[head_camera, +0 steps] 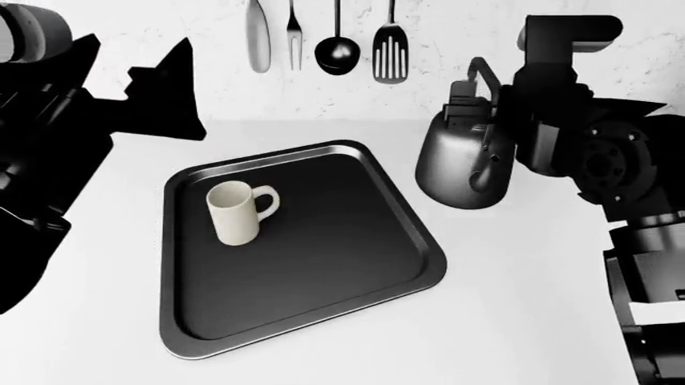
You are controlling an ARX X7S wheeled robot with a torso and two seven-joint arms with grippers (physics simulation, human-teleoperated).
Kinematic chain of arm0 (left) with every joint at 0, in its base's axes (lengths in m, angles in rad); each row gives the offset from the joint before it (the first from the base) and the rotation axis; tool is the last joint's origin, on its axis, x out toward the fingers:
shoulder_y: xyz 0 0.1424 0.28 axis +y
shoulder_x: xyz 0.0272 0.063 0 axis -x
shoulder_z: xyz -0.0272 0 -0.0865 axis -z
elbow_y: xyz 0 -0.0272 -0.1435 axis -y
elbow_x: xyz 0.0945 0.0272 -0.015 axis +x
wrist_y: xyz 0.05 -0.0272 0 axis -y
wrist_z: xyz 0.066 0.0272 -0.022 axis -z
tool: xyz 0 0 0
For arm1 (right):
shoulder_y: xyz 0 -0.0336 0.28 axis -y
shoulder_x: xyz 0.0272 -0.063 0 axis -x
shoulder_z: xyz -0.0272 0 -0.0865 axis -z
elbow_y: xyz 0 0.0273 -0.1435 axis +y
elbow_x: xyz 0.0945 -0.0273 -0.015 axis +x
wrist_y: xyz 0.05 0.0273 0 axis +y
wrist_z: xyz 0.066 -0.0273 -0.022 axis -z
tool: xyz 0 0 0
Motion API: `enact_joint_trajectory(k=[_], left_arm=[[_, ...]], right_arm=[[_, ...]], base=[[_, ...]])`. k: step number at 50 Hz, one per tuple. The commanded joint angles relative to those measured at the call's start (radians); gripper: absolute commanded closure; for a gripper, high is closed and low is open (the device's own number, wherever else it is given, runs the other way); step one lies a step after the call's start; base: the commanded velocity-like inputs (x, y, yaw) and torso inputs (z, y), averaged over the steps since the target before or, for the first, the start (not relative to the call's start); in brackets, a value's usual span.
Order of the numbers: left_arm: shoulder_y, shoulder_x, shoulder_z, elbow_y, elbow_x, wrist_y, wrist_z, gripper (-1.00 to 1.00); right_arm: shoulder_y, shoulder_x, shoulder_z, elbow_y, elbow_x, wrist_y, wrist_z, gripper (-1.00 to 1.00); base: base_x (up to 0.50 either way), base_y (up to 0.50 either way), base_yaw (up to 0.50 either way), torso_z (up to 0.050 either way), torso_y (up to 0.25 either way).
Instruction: Pick the kettle from the counter and place it on the tray. Then pick the mug from the cabinet and place it on the tray. Then close the cabinet doors.
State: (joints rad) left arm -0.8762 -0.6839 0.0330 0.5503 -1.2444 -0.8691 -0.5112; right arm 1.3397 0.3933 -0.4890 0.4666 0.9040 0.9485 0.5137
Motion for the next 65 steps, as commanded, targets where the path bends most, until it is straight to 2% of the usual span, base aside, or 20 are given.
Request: enact_joint_trajectory(k=[1,7,8,31,65], left_arm=[[0.018,0.003,0.004,-0.005,0.018,0.015,0.013,-1.0],[0.022,0.002,0.004,-0.006,0.017,0.017,0.011,-1.0],[0.021,0.002,0.004,-0.007,0.016,0.017,0.011,-1.0],[0.036,0.001,0.004,-0.017,0.022,0.031,0.02,-1.0],[0.056,-0.007,-0.003,-0.021,0.026,0.05,0.022,-1.0]], right_arm=[[-0.023,-0.002,-0.011,0.018,-0.008,-0.019,-0.017,-1.0],[-0.035,0.0,-0.011,0.016,-0.007,-0.026,-0.021,-1.0],[-0.037,0.001,-0.01,0.013,-0.007,-0.028,-0.02,1.0],[-0.054,0.018,-0.004,-0.051,0.011,-0.033,-0.026,1.0],[0.019,0.101,0.092,-0.25,0.1,0.037,0.067,1.0]], base=[[0.0,0.0,0.0,0.0,0.0],[0.0,0.0,0.0,0.0,0.0],[0.0,0.0,0.0,0.0,0.0],[0.0,0.0,0.0,0.0,0.0],[0.0,0.0,0.0,0.001,0.003]])
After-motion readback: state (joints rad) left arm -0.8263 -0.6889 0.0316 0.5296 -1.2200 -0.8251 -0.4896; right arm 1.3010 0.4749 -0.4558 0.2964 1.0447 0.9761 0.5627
